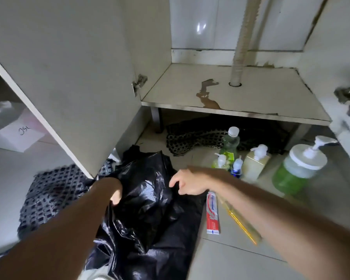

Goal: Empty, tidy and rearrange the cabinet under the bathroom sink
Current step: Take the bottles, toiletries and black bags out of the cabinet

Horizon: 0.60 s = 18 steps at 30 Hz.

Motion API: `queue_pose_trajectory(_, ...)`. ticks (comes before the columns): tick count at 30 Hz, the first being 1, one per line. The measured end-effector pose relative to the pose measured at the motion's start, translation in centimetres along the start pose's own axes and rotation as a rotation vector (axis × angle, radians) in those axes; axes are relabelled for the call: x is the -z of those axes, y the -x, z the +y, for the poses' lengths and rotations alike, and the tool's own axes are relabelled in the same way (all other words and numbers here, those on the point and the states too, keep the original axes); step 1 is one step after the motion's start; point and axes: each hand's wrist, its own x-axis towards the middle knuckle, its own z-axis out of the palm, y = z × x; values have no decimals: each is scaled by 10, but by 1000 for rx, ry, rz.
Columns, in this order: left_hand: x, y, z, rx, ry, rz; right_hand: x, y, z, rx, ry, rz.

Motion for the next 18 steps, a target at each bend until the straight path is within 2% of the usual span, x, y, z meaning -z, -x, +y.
queue_pose_trajectory(1,9,9,2,0,-17,-5,11,14,9,-36,16,23)
queue_pose_trajectory(3,28,28,9,-32,-9,87,30,41,33,-125,64,66)
queue_pose_trajectory(7,61,68,38,-189,157,445,41,85,80,-306,77,141)
queue_pose_trajectory(9,70,95,65,-308,317,546,40,108,99,-341,55,161)
queue_pose_trajectory(11,71,126,101,-456,401,506,38,129,120,-396,6,164)
queue_pose_trajectory(13,70,150,138,-566,378,486,32,145,146,-461,-43,157)
queue_pose_trajectory(18,29,164,232,-705,362,425,3,156,201,-623,-89,101)
